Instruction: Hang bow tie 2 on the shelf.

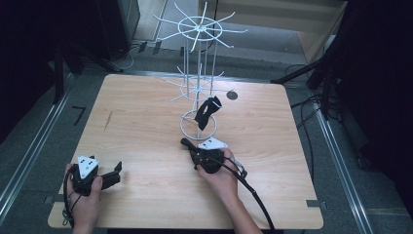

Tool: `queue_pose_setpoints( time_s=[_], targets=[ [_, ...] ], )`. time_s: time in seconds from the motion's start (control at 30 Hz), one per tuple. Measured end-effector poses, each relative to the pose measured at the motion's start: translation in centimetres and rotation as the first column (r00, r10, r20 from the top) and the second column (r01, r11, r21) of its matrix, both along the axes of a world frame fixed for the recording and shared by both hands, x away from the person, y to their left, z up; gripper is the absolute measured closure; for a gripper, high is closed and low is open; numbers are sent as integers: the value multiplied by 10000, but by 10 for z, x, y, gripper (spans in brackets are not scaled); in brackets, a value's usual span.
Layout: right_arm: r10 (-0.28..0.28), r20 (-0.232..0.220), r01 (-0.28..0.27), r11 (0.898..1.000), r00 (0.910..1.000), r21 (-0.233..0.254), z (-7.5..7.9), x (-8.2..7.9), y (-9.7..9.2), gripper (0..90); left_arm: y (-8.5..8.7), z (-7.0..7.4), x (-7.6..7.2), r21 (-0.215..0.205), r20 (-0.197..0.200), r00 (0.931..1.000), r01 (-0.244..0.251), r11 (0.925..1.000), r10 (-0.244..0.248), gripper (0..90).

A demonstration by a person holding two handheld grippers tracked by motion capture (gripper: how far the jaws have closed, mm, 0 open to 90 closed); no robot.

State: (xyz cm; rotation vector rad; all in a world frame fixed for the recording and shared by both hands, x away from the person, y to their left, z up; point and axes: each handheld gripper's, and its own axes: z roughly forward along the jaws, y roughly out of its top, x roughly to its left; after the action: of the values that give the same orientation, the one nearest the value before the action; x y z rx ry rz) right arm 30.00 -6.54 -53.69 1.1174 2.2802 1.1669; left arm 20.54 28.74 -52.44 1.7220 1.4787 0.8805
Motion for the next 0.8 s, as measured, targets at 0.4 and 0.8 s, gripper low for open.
queue_pose_setpoints(
  time_s=[0.4,0.8],
  targets=[
    [-578,523,562,9980,9970,303,2,3,-8,660,0,0,0,-26,-18,10000,0,10000,0,82],
    [-455,-40,453,9985,9990,-310,-6,10,-9,680,0,0,0,-1,-23,10000,-11,10000,11,82]
  ],
)
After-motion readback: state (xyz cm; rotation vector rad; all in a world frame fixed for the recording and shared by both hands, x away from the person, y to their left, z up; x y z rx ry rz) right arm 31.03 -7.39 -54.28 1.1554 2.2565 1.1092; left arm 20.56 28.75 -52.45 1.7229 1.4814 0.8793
